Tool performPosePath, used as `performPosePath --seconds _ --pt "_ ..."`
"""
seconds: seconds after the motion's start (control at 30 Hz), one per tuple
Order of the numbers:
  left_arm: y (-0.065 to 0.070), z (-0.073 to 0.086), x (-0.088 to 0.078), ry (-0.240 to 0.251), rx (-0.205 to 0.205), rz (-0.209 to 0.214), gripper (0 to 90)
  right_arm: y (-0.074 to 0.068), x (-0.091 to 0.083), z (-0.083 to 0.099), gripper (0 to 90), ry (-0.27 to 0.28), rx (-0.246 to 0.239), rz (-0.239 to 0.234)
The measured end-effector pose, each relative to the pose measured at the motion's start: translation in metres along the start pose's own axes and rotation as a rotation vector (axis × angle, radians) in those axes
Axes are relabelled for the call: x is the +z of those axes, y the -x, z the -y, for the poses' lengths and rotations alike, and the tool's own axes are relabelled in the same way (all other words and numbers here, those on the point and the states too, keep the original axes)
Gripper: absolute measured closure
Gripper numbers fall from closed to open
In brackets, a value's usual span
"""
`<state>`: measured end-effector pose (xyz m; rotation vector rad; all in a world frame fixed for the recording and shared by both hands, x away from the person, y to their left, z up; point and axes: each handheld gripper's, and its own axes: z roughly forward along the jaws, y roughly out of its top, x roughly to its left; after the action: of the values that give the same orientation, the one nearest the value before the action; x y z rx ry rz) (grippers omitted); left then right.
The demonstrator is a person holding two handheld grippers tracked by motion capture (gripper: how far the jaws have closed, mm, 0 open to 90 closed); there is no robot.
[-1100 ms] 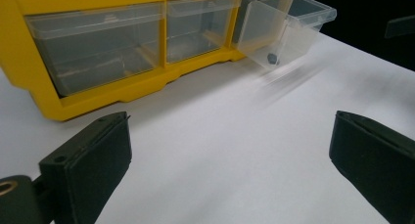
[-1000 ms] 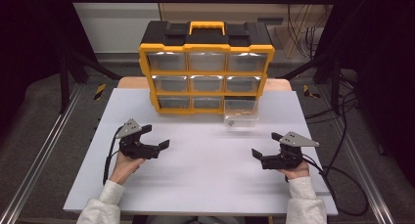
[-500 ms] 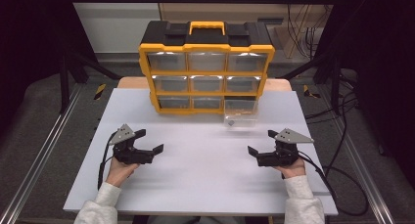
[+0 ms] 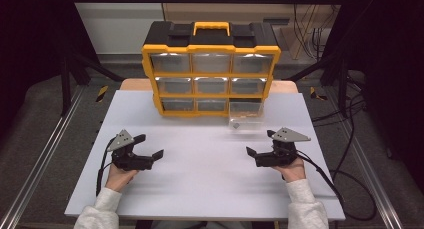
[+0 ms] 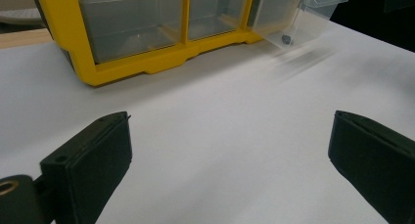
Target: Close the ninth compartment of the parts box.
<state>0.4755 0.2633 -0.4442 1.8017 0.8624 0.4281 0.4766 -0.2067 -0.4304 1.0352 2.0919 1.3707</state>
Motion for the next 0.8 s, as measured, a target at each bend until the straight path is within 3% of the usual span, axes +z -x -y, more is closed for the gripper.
performPosePath --seconds 0.47,0.8 --pt "-0.003 0.007 -0.004 -0.011 -0.002 -0.005 1.8 -0.01 0.022 -0.009 4.2 -0.02 -0.021 -0.017" --pt "-0.004 0.008 -0.005 -0.011 -0.002 -0.011 1.8 -0.01 0.031 -0.01 11.8 -0.039 -0.033 0.002"
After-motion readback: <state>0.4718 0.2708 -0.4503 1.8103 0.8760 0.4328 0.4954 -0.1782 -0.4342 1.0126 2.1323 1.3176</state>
